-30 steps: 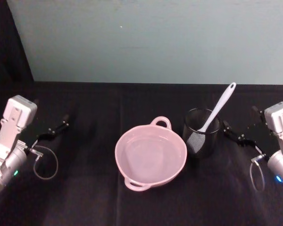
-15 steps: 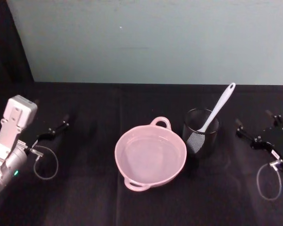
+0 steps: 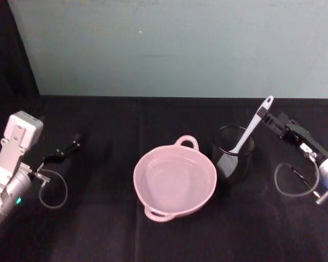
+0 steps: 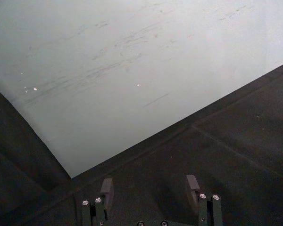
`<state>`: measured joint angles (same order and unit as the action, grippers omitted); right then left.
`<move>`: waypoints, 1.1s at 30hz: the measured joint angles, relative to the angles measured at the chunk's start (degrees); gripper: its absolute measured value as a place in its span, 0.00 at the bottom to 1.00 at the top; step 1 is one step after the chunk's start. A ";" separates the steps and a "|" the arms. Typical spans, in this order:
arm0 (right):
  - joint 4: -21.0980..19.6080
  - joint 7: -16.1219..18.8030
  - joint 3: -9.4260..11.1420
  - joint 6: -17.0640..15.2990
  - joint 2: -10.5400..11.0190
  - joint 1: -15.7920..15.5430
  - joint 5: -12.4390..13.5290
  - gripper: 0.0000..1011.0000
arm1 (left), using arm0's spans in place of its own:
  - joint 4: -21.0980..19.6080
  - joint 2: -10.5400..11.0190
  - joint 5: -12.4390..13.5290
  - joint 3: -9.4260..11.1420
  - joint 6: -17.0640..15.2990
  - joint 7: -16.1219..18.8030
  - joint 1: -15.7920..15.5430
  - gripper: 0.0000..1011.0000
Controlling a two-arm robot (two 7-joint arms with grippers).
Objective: Use the one hand to pick up the spoon and stir the clear water in the bowl.
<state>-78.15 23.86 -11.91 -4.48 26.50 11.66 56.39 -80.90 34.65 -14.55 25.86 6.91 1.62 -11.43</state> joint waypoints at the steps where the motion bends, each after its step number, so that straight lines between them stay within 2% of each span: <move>1: 0.78 0.58 -0.04 -0.54 -0.34 0.71 0.83 0.99 | 0.00 0.00 0.00 0.00 0.00 0.00 0.00 0.99; 2: 2.60 1.78 -0.21 -1.53 -0.95 2.02 2.42 0.99 | 0.00 0.00 0.00 0.00 0.00 0.00 0.00 0.99; 5: 5.60 4.13 -0.54 -3.10 -1.80 4.17 5.03 0.99 | 0.00 0.00 0.00 0.00 0.00 0.00 0.00 0.99; 7: 6.87 4.93 -0.72 -3.73 -2.14 5.07 6.02 0.97 | 0.00 0.00 0.00 0.00 0.00 0.00 0.00 0.99; 11: 8.80 5.83 -1.25 -4.64 -2.62 6.49 7.54 0.90 | 0.00 0.00 0.00 0.00 0.00 0.00 0.00 0.99; 13: 9.52 6.05 -1.67 -4.95 -2.72 7.13 8.31 0.81 | 0.00 0.00 0.00 0.00 0.00 0.00 0.00 0.99; 14: 9.58 6.11 -1.75 -4.98 -2.72 7.20 8.47 0.81 | 0.00 0.00 0.00 0.00 0.00 0.00 0.00 0.99; 15: 9.58 6.11 -1.75 -4.98 -2.72 7.20 8.47 0.75 | 0.00 0.00 0.00 0.00 0.00 0.00 0.00 0.99; 18: 9.62 6.15 -2.13 -4.99 -2.61 7.35 9.06 0.70 | 0.00 0.00 0.00 0.00 0.00 0.00 0.00 0.99; 19: 9.62 6.15 -2.20 -4.99 -2.56 7.37 9.22 0.64 | 0.00 0.00 0.00 0.00 0.00 0.00 0.00 0.99; 26: 9.37 5.95 -3.09 -4.98 -1.65 7.45 9.93 0.44 | 0.00 0.00 0.00 0.00 0.00 0.00 0.00 0.99; 27: 9.24 5.92 -3.29 -4.95 -1.42 7.45 10.01 0.39 | 0.00 0.00 0.00 0.00 0.00 0.00 0.00 0.99; 29: 9.03 5.87 -3.52 -4.92 -1.13 7.45 10.07 0.34 | 0.00 0.00 0.00 0.00 0.00 0.00 0.00 0.99; 30: 8.78 5.84 -3.79 -4.85 -0.77 7.45 10.07 0.28 | 0.00 0.00 0.00 0.00 0.00 0.00 0.00 0.99; 32: 8.45 5.78 -4.09 -4.68 -0.35 7.44 9.95 0.24 | 0.00 0.00 0.00 0.00 0.00 0.00 0.00 0.99; 33: 8.17 5.65 -4.27 -4.55 -0.12 7.43 9.77 0.19 | 0.00 0.00 0.00 0.00 0.00 0.00 0.00 0.99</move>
<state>-69.98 29.50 -16.18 -9.03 26.39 19.08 66.16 -80.90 34.65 -14.55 25.86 6.90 1.62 -11.43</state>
